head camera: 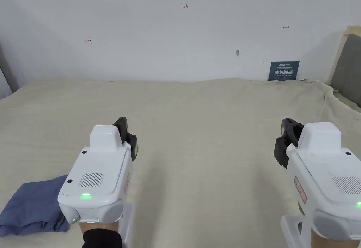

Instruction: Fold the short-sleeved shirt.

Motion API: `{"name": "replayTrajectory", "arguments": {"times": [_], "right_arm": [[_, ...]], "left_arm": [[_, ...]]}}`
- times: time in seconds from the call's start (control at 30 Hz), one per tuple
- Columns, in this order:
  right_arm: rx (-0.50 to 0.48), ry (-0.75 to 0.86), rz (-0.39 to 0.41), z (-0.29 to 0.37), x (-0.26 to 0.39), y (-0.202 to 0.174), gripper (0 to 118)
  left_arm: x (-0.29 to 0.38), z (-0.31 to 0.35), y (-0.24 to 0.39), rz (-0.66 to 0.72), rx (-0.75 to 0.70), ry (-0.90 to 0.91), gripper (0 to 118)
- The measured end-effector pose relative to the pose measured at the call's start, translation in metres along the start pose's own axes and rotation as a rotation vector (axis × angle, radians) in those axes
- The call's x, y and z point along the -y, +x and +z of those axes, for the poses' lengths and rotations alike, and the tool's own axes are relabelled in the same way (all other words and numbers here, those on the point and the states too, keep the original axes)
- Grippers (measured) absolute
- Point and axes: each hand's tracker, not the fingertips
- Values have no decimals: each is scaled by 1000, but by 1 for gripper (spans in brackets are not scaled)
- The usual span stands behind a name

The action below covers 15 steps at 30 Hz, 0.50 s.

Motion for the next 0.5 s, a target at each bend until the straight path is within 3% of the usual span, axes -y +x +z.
{"name": "replayTrajectory", "arguments": {"times": [0.5], "right_arm": [[-1,-2,6,-4,2,4,0]], "left_arm": [[3,-1,1,7,2,-2,0]]}}
